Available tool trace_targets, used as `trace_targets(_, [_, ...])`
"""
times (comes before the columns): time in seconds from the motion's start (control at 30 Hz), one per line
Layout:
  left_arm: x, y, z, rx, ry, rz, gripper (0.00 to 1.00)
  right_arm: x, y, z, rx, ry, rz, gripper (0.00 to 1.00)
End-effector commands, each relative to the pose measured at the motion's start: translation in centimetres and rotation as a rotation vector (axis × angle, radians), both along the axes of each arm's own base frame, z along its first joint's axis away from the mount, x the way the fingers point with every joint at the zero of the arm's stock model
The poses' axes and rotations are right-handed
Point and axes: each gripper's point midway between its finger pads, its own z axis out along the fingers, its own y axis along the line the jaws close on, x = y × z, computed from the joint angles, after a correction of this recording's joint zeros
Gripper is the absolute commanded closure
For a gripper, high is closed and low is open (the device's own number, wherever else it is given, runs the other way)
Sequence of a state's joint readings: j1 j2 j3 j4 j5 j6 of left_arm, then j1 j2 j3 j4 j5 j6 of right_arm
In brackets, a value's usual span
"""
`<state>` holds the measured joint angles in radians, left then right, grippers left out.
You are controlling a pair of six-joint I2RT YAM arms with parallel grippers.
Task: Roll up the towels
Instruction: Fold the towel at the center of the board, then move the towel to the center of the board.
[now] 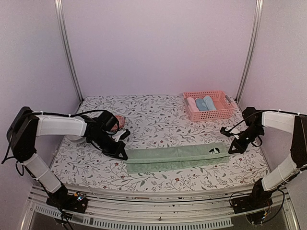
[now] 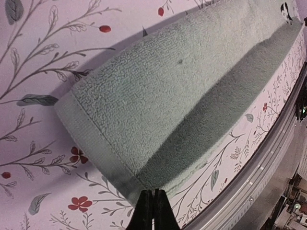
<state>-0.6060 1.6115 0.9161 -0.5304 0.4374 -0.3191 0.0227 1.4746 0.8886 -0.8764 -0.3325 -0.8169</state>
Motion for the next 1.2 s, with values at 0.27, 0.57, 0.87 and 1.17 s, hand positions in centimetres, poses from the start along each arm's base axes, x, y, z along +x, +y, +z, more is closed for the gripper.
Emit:
trace_targets(0.27, [-3.5, 0.7, -3.2, 0.120, 0.117, -0.035, 0.93, -0.4, -0.9, -1.8, -0.032, 0.013, 0.014, 0.97])
trace_targets(0.57, [-1.4, 1.7, -2.6, 0.194, 0.023, 0.023, 0.76, -2.2, 1.0, -0.6, 0.078, 0.039, 0.089, 0.77])
trace_targets(0.87, [2.5, 1.6, 1.1, 0.189, -0.133, 0.100, 0.69, 0.1, 3.2, 6.4, 0.215, -0.072, 0.118, 0.65])
trace_targets(1.17, [3.9, 1.0, 0.0, 0.160, -0.102, 0.172, 0.63, 5.8, 2.3, 5.2, 0.181, -0.155, -0.084, 0.72])
